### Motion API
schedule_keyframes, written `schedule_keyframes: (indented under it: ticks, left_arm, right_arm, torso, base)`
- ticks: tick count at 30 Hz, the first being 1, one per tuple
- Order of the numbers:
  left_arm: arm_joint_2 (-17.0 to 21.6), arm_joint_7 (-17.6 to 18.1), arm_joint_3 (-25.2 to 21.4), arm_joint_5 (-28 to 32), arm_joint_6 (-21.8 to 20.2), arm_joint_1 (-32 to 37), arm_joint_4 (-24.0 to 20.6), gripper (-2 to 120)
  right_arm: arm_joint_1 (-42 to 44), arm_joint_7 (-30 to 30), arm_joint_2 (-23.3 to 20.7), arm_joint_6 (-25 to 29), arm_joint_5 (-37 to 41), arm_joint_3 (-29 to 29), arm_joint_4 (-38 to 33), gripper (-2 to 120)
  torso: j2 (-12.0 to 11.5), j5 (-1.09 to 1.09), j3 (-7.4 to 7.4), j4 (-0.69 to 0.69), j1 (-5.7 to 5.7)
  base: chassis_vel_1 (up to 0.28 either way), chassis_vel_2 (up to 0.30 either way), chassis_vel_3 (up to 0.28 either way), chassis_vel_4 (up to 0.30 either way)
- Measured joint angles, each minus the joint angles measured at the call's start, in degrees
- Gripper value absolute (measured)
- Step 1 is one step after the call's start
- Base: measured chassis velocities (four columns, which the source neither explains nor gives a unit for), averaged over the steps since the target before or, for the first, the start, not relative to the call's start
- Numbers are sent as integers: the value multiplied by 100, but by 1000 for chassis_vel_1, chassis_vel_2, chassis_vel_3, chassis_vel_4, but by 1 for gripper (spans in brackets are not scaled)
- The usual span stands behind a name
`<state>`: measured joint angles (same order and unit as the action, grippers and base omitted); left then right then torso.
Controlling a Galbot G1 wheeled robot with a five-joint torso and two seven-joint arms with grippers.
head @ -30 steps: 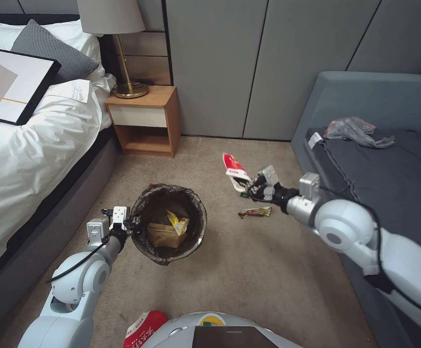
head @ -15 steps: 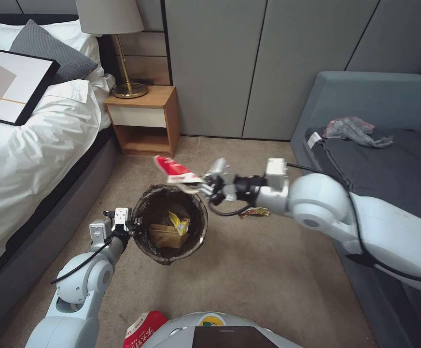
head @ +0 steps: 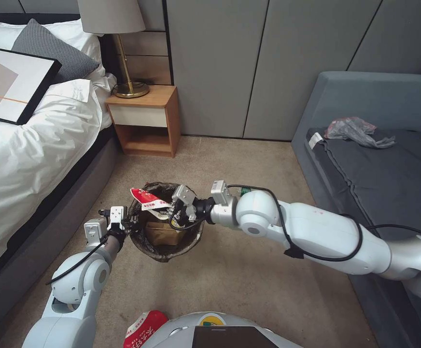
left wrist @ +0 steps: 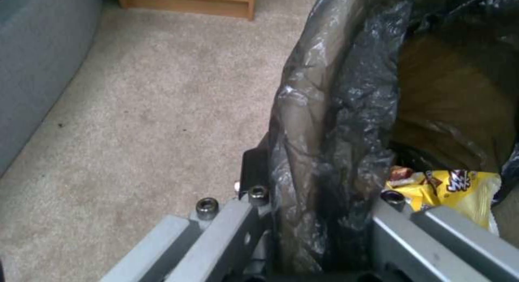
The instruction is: Pick up the trash bin, then pick up the garbage from the floor and place it into the trash bin.
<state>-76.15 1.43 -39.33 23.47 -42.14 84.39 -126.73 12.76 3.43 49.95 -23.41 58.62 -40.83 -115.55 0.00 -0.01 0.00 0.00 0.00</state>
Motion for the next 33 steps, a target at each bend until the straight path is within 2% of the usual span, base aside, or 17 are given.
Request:
schedule_keyframes:
  ticks: [4,9,10,12,14,16,17,19,20,22,23,25,26,29,31,33]
  left_arm:
    - [21,2,-8,0,0,-8,0,0]
    - [65,1,-28,7,0,-4,-1,0]
    - [65,1,-28,7,0,-4,-1,0]
    - [64,2,-17,7,0,-11,5,0]
    - [63,3,-10,8,0,-16,7,0]
    - [63,5,-5,8,0,-27,9,0]
    - [63,5,-5,8,0,-27,9,0]
    - [64,6,-5,7,0,-25,9,0]
    - [64,6,-5,7,0,-25,9,0]
    - [31,6,-1,-13,0,-8,20,0]
    - [31,6,-1,-13,0,-8,20,0]
    - [-4,4,10,-23,0,5,1,0]
    - [-4,4,10,-23,0,5,1,0]
    - [58,1,-25,-1,0,0,-58,0]
    - [79,1,-39,7,0,0,-63,0]
    - [105,2,-56,26,0,0,-69,0]
  right_arm:
    - [81,-164,75,-22,23,-35,190,2]
    - [266,-390,84,-27,77,37,355,22]
    - [266,-390,84,-27,77,37,355,22]
    - [390,-470,78,-26,158,132,424,34]
    - [451,-500,72,-26,219,181,445,36]
    - [593,-594,48,-21,369,303,474,48]
    - [593,-594,48,-21,369,303,474,48]
    - [694,-613,21,45,546,413,487,58]
    - [694,-613,21,45,546,413,487,58]
    - [796,-611,15,161,885,487,488,68]
    - [796,-611,15,161,885,487,488,68]
    - [921,-687,54,232,1239,610,469,80]
    - [921,-687,54,232,1239,610,469,80]
    - [1127,-923,102,288,1479,1027,300,94]
    - [1195,-1018,109,290,1529,1197,213,97]
    - [1353,-1411,98,330,1571,1739,-55,100]
  torso:
    - [0,0,0,-1,0]
    - [0,1,0,-1,0]
    - [0,1,0,-1,0]
    - [0,1,0,-1,0]
    - [0,1,0,0,0]
    - [0,1,0,-1,0]
    - [0,1,0,-1,0]
    - [0,2,-1,-1,0]
    - [0,2,-1,-1,0]
    - [0,2,0,-1,0]
    - [0,2,0,-1,0]
    - [0,1,0,0,0]
    - [0,1,0,0,0]
    - [0,2,0,0,0]
    - [0,2,0,0,0]
    - [0,2,-1,-1,0]
  base:
    - [0,0,0,0]
    - [0,0,0,0]
    - [0,0,0,0]
    - [0,0,0,0]
    - [0,0,0,0]
    - [0,0,0,0]
    - [0,0,0,0]
    - [0,0,0,0]
    - [0,0,0,0]
    - [0,0,0,0]
    - [0,0,0,0]
    - [0,0,0,0]
    - [0,0,0,0]
    - [0,0,0,0]
    - [0,0,0,0]
    - [0,0,0,0]
